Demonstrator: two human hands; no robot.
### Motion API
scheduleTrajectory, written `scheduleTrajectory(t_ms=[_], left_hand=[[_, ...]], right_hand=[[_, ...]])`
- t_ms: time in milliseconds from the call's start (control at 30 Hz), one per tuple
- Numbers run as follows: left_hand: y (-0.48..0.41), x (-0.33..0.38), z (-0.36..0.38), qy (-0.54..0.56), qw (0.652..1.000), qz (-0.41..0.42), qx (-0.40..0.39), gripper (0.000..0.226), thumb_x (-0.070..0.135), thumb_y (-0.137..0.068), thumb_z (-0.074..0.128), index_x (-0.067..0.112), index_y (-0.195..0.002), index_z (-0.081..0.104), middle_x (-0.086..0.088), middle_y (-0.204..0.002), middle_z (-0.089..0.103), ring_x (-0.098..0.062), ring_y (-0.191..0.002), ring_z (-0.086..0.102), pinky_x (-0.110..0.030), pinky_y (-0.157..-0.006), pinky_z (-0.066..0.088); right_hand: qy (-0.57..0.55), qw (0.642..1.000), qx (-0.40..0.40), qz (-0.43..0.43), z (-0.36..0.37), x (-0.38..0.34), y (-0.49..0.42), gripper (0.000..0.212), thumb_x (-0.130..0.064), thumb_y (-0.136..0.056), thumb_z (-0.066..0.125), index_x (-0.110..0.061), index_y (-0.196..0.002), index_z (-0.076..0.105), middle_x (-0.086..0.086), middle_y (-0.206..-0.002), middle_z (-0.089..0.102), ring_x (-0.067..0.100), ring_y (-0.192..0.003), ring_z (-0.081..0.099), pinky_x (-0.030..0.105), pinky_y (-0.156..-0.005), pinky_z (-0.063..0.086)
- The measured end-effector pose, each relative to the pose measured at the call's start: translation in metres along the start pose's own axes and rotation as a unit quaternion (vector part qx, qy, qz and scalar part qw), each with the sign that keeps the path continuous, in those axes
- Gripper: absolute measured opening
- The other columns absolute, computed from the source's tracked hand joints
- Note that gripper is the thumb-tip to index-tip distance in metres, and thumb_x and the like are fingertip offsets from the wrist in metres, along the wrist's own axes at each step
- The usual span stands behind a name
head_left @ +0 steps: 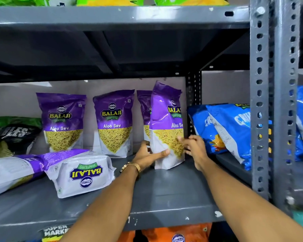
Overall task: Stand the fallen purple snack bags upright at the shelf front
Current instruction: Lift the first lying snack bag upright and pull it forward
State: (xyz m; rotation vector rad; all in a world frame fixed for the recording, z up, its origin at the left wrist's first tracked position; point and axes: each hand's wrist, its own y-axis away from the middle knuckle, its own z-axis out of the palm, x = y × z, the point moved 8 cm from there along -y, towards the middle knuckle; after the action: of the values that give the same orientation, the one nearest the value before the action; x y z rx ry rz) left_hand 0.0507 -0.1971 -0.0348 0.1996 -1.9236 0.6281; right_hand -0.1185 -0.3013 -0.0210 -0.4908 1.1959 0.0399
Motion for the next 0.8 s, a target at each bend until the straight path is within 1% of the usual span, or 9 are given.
scheduleTrajectory(t_ms=[67,133,267,333,400,467,533,733,800], left_hand=[[-0.004,-0.002,-0.005,0.019,1.000,-0.003,0.015,0.063,0.040,-0.064,0.085,0.016,-0.113,0.053,0.006,-0.101,0.064,-0.004,-0.085,0.060,-0.013,-0.061,0.048],[-0.007,-0.006,-0.007,0.045,0.999,-0.016,0.010,0.060,0.032,-0.069,0.083,0.007,-0.118,0.059,-0.003,-0.108,0.065,-0.013,-0.088,0.062,-0.018,-0.068,0.048],[-0.007,-0.009,-0.013,0.105,0.993,-0.020,0.052,0.052,0.014,-0.078,0.077,-0.004,-0.122,0.057,-0.018,-0.113,0.064,-0.026,-0.097,0.066,-0.030,-0.086,0.056],[-0.004,-0.009,-0.020,0.062,0.994,-0.027,0.090,0.060,0.019,-0.081,0.075,-0.004,-0.130,0.050,-0.023,-0.124,0.060,-0.036,-0.116,0.060,-0.044,-0.103,0.049],[-0.003,-0.005,-0.022,0.012,0.994,-0.017,0.106,0.056,0.024,-0.085,0.070,-0.004,-0.129,0.050,-0.025,-0.125,0.060,-0.039,-0.118,0.058,-0.047,-0.104,0.047],[-0.001,-0.002,-0.022,-0.026,0.994,-0.009,0.110,0.051,0.026,-0.088,0.066,-0.004,-0.126,0.052,-0.020,-0.115,0.062,-0.034,-0.108,0.060,-0.042,-0.100,0.048],[0.001,0.002,-0.022,-0.057,0.992,-0.002,0.109,0.046,0.028,-0.090,0.063,-0.003,-0.124,0.054,-0.012,-0.104,0.059,-0.025,-0.098,0.056,-0.036,-0.096,0.047],[0.011,0.011,-0.021,-0.084,0.994,-0.018,0.066,0.030,0.032,-0.087,0.066,0.010,-0.100,0.050,-0.011,-0.094,0.058,-0.022,-0.087,0.054,-0.034,-0.085,0.047],[0.020,0.015,-0.022,-0.112,0.991,-0.033,0.061,0.030,0.035,-0.086,0.067,0.012,-0.092,0.048,-0.010,-0.093,0.056,-0.021,-0.086,0.052,-0.030,-0.080,0.042]], right_hand=[[-0.021,0.999,0.004,0.034,-0.002,0.003,0.000,0.042,-0.042,-0.083,0.064,-0.014,-0.113,0.056,0.009,-0.105,0.067,0.020,-0.080,0.062,0.027,-0.059,0.042],[0.028,0.998,0.007,0.060,0.000,0.008,-0.001,0.042,-0.050,-0.088,0.052,-0.018,-0.114,0.059,0.005,-0.104,0.067,0.016,-0.074,0.057,0.027,-0.056,0.035],[0.165,0.985,0.036,0.024,-0.002,0.012,-0.007,0.028,-0.030,-0.094,0.052,-0.008,-0.102,0.067,0.006,-0.083,0.060,0.012,-0.061,0.044,0.026,-0.054,0.032],[0.163,0.986,0.035,0.015,-0.001,0.013,-0.005,0.023,-0.019,-0.091,0.056,-0.002,-0.099,0.069,0.007,-0.078,0.062,0.016,-0.066,0.051,0.027,-0.060,0.038],[0.170,0.985,0.032,-0.005,0.001,0.010,-0.002,0.021,-0.014,-0.089,0.058,0.004,-0.090,0.069,0.010,-0.079,0.063,0.020,-0.076,0.055,0.024,-0.068,0.043],[0.187,0.981,0.035,-0.024,0.004,0.005,0.003,0.021,-0.014,-0.091,0.057,0.004,-0.086,0.068,0.011,-0.073,0.061,0.019,-0.065,0.055,0.011,-0.050,0.044],[0.212,0.976,0.032,-0.035,0.008,0.000,0.009,0.025,-0.017,-0.093,0.054,0.004,-0.092,0.068,0.013,-0.073,0.059,0.016,-0.050,0.049,0.012,-0.034,0.038],[0.331,0.942,0.019,-0.051,0.015,-0.013,0.024,0.040,-0.024,-0.100,0.041,0.008,-0.109,0.063,0.026,-0.107,0.066,0.034,-0.094,0.064,0.021,-0.064,0.044],[0.350,0.936,0.017,-0.029,0.013,-0.014,0.030,0.041,-0.027,-0.100,0.040,0.006,-0.110,0.062,0.026,-0.112,0.064,0.037,-0.105,0.062,0.032,-0.083,0.048]])
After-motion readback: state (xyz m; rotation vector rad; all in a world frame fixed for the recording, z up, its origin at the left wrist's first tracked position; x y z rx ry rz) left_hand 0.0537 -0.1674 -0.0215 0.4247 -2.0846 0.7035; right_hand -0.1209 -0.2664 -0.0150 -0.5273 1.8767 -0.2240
